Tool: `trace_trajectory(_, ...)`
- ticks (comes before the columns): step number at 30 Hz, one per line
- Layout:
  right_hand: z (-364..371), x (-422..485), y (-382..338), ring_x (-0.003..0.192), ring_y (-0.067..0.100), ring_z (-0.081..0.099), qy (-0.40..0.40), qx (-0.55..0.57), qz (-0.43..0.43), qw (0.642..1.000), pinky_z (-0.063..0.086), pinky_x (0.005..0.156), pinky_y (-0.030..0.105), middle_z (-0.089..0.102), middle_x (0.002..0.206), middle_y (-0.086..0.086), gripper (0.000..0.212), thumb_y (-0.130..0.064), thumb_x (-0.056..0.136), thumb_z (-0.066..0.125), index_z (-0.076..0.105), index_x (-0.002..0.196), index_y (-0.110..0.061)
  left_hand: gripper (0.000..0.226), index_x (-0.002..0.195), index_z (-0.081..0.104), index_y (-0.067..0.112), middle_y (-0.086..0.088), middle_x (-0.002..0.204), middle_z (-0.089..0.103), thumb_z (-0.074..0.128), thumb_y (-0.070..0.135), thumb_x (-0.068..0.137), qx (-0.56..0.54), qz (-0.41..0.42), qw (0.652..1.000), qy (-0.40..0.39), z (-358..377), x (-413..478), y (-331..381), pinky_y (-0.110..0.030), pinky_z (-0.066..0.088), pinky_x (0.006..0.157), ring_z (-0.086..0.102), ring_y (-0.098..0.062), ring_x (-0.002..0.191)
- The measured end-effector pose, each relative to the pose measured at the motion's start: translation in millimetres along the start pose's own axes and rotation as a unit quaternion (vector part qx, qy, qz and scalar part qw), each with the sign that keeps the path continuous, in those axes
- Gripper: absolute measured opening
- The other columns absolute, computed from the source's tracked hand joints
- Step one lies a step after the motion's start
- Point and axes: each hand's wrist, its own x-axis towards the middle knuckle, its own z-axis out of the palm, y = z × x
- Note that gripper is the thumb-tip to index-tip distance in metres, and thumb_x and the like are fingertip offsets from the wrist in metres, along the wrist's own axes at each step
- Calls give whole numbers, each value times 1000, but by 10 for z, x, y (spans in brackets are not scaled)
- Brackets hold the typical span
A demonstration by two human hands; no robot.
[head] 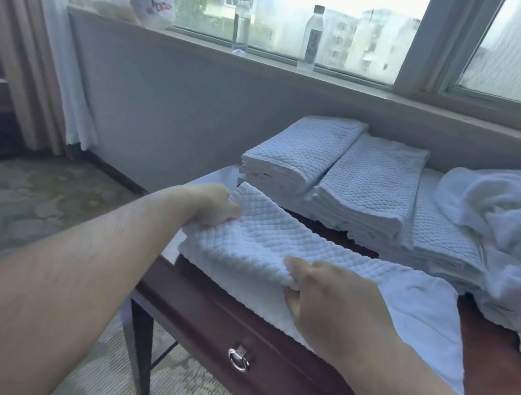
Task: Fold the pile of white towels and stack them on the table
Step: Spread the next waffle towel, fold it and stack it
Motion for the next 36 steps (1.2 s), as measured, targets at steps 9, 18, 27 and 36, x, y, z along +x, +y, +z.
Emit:
trace_trajectory(9, -102, 27, 141, 101, 13, 49, -114, 103, 7, 988, 43, 84, 34, 53, 97, -14, 46, -72, 90, 37, 53, 85, -29, 54, 146, 41, 25, -1, 144, 48, 52, 28, 93, 112, 38, 970, 211, 328, 13, 31, -41, 34, 103, 35, -25, 135)
trace_trajectory(18, -26, -29, 682, 117, 7, 52, -56, 201, 113, 971, 37, 102, 28, 59, 114, -22, 25, -47, 100, 46, 67, 107, -35, 55, 156, 28, 41, 9, 168, 12, 24, 59, 103, 192, 240, 949, 69, 777, -102, 207, -40, 0, 125, 3, -12, 155)
trace_trajectory(27, 273, -87, 898, 121, -10, 42, -5, 288, 101, 952, 29, 106, 21, 48, 107, -45, 20, -44, 99, 54, 70, 111, -41, 67, 158, 5, 45, 12, 168, -5, 11, 71, 97, 239, 213, 946, 53, 854, -66, 181, -42, -6, 125, -9, -9, 154)
trace_trajectory(36, 208, -240, 959, 125, -2, 49, 55, 293, 186, 936, 36, 107, 21, 64, 117, -27, 22, -27, 96, 60, 74, 112, -30, 70, 158, 1, 45, 12, 168, -8, 9, 73, 95, 246, 186, 950, 55, 943, -206, 245, -44, -6, 125, -10, -11, 154)
